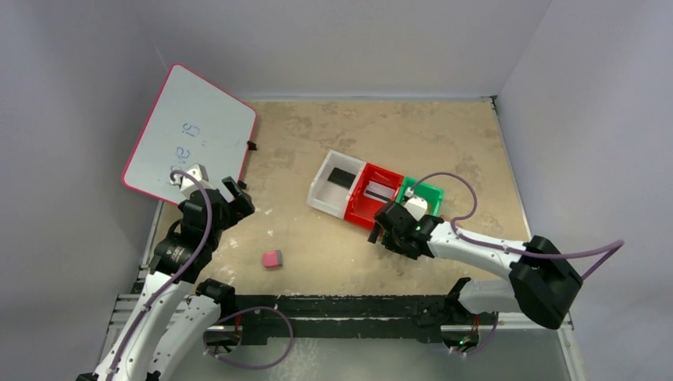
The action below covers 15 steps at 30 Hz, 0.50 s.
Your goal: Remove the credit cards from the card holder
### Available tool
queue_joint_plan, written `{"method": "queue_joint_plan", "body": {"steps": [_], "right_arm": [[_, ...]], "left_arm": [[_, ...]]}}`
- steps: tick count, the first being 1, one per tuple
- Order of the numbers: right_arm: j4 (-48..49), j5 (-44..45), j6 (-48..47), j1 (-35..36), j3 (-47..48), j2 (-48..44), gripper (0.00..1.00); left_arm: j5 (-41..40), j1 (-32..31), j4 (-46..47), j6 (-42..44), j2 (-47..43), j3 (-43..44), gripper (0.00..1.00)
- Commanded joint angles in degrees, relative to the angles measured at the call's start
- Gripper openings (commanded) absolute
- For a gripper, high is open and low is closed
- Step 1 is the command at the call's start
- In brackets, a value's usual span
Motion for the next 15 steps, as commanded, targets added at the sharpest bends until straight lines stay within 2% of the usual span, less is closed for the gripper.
{"method": "queue_joint_plan", "body": {"steps": [1,10,15], "right_arm": [[3.04,4.11,-5.39,-4.84,2.58,3.32,0.98],[15.35,6.13,-25.75,-9.13,5.73,8.45,0.99],[18.73,5.93,-33.14,-12.09,9.62,13.3,1.0]], "left_arm": [[0.11,0.13,1.71,0.22,0.36,0.42,0.91],[-0.17,0.12,1.71,0.26,1.39,0.36,0.91],[-0.37,0.12,1.71,0.12,2.43,0.37,0.91]]}}
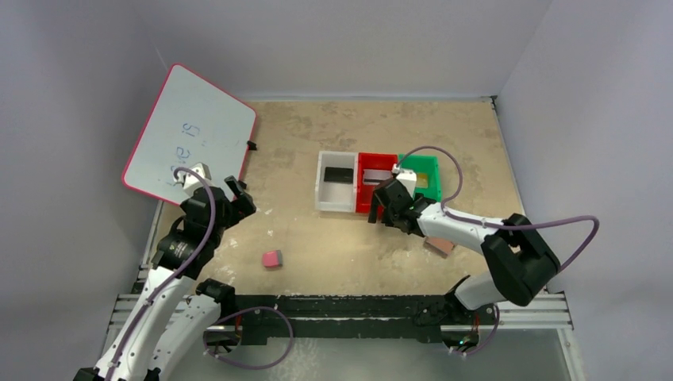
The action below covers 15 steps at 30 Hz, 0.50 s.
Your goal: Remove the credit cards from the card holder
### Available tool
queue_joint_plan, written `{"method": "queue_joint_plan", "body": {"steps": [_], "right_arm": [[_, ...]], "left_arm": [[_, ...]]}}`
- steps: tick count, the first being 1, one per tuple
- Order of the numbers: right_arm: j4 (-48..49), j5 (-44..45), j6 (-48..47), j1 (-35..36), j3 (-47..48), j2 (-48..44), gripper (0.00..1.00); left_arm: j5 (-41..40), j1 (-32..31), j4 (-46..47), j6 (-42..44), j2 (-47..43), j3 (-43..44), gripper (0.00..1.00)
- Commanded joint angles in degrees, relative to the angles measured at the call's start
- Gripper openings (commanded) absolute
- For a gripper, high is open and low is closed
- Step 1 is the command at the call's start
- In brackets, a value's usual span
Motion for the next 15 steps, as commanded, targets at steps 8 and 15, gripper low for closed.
{"method": "queue_joint_plan", "body": {"steps": [8,15], "right_arm": [[3.2,-0.9,-11.05,-2.68,7.88,1.94,1.0],[-0.2,6.6,-13.09,-3.39,12.47,-3.97,1.0]], "left_arm": [[-1.3,0.1,1.36,-0.09,1.65,0.58,0.91],[-1.89,0.12,1.36,-0.2,1.96,0.58,0.91]]}}
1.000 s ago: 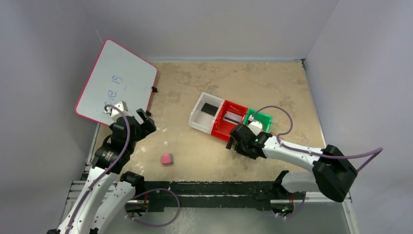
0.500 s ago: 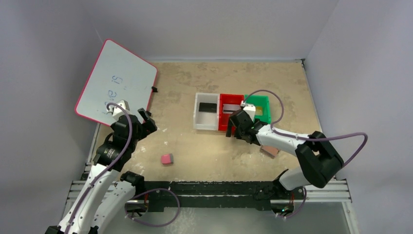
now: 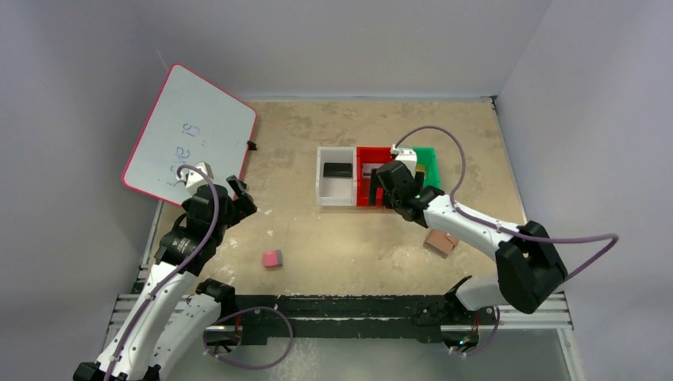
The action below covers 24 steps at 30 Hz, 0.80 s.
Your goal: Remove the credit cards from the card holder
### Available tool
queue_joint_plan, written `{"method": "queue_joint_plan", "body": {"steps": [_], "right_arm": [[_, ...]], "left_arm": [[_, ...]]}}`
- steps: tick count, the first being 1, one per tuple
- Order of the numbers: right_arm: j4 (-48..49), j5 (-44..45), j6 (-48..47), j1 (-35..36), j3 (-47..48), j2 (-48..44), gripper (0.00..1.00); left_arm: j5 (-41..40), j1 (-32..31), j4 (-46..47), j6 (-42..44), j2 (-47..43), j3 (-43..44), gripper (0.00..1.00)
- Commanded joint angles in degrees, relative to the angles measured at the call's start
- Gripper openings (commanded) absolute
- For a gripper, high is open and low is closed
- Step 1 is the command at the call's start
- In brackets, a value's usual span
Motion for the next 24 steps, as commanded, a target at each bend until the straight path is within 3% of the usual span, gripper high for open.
{"method": "queue_joint_plan", "body": {"steps": [1,6,14,24], "right_arm": [[-0.95,6.4,-2.91,-1.52,5.9,-3.7,1.0],[0.27,3.92,-5.38,-7.32,9.73,-0.29,1.0],[3.01,-1.82,-10.14,-8.92,15.14,9.58,1.0],[6.42,-10.63,-14.06,-9.06,17.05,13.1,0.99]], "left_arm": [[-1.41,0.13,1.36,-0.2,0.17,0.58,0.91],[-1.66,0.15,1.19,-0.17,0.79,0.67,0.91],[-2.11,0.14,1.01,-0.38,0.76,0.63,0.91],[-2.55,0.21,1.01,-0.42,0.84,0.76,0.91]]}}
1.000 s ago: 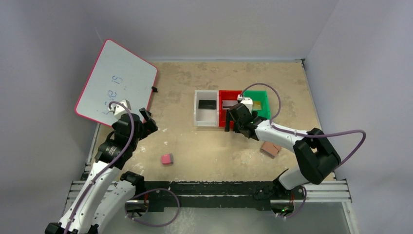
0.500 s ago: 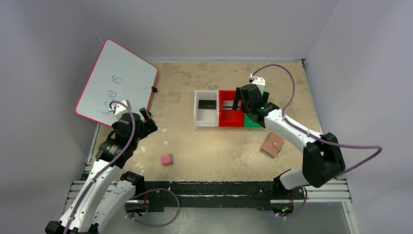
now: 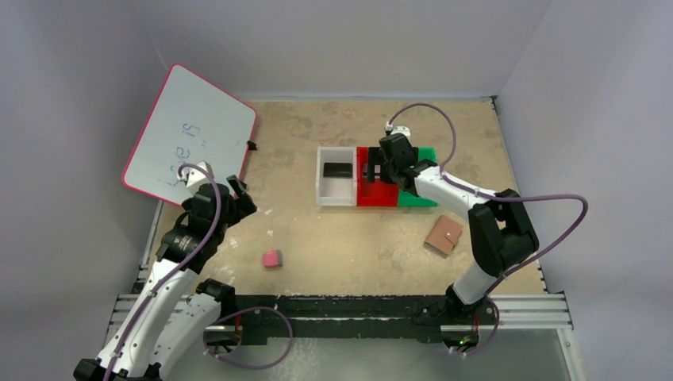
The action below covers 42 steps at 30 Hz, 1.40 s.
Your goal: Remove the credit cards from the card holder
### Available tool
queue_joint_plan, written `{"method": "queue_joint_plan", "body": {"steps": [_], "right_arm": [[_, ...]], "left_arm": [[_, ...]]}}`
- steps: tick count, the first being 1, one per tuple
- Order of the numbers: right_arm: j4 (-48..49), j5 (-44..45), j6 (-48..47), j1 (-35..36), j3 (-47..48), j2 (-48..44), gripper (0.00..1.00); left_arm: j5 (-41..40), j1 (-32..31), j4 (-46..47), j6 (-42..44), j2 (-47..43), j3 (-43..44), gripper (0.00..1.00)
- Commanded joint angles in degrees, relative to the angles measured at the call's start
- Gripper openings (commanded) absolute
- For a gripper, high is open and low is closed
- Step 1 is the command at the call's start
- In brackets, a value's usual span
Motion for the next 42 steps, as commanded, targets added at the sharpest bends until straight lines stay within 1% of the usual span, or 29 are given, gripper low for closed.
{"method": "queue_joint_plan", "body": {"steps": [1,9,14,18,21,23,25,30,32,33,35,37,38,39,40,42], "right_arm": [[3.58,-4.76,-4.0,-0.22,3.29,-0.06,0.99],[4.54,-6.03,-6.72,-0.18,5.61,2.58,0.98],[4.12,-8.78,-6.09,-0.08,7.5,3.3,0.98],[4.04,-12.37,-4.47,-0.14,7.65,1.7,0.96],[2.76,-13.13,-3.4,-0.1,7.97,0.37,0.96],[3.23,-15.65,-3.43,-0.14,7.16,-0.76,0.96],[3.61,-21.78,-2.94,-0.14,5.91,-1.75,0.96],[0.89,-20.15,-3.07,-0.09,6.08,-4.82,0.94],[-1.12,-16.63,-2.88,-0.12,6.57,-6.88,0.94],[-2.67,-11.57,-1.33,-0.14,6.76,-8.15,0.95],[-7.19,3.05,3.59,-0.26,6.47,-11.33,0.99],[-12.47,17.37,9.49,-0.7,5.17,-14.04,1.0],[-15.92,22.14,13.85,-1.49,4.29,-15.18,1.0],[-18.84,24.0,17.35,-3.01,3.11,-16.36,1.0],[-20.17,22.85,19.29,-5.6,0.46,-17.7,1.0],[-18.78,16.89,21.39,-11.82,-4.7,-21.03,1.0]], "left_arm": [[-1.29,0.2,1.03,-0.39,-0.12,0.76,0.91],[-1.24,0.15,0.98,-0.45,0.17,0.76,0.91],[-1.32,0.18,0.94,-0.43,0.1,0.78,0.91],[-1.26,0.16,0.94,-0.48,0.06,0.82,0.91],[-1.24,0.15,0.91,-0.51,-0.02,0.84,0.91],[-1.15,0.18,0.85,-0.41,-0.16,0.85,0.91],[-1.15,0.16,0.89,-0.39,-0.38,0.85,0.91],[-0.65,0.15,0.94,-0.42,-0.66,0.85,0.91],[-0.56,0.17,0.95,-0.44,-0.78,0.75,0.91],[-0.54,0.13,0.94,-0.42,-0.81,0.83,0.91],[-0.45,0.16,0.9,-0.45,-1.06,0.85,0.91],[-0.32,0.16,0.85,-0.45,-1.51,0.82,0.91],[-0.28,0.1,0.93,-0.38,-1.81,0.84,0.91],[-0.23,0.14,1.0,-0.34,-2.11,0.78,0.91],[-0.12,0.12,1.02,-0.29,-2.51,0.74,0.91],[0.18,0.15,1.19,-0.2,-2.92,0.67,0.91]]}}
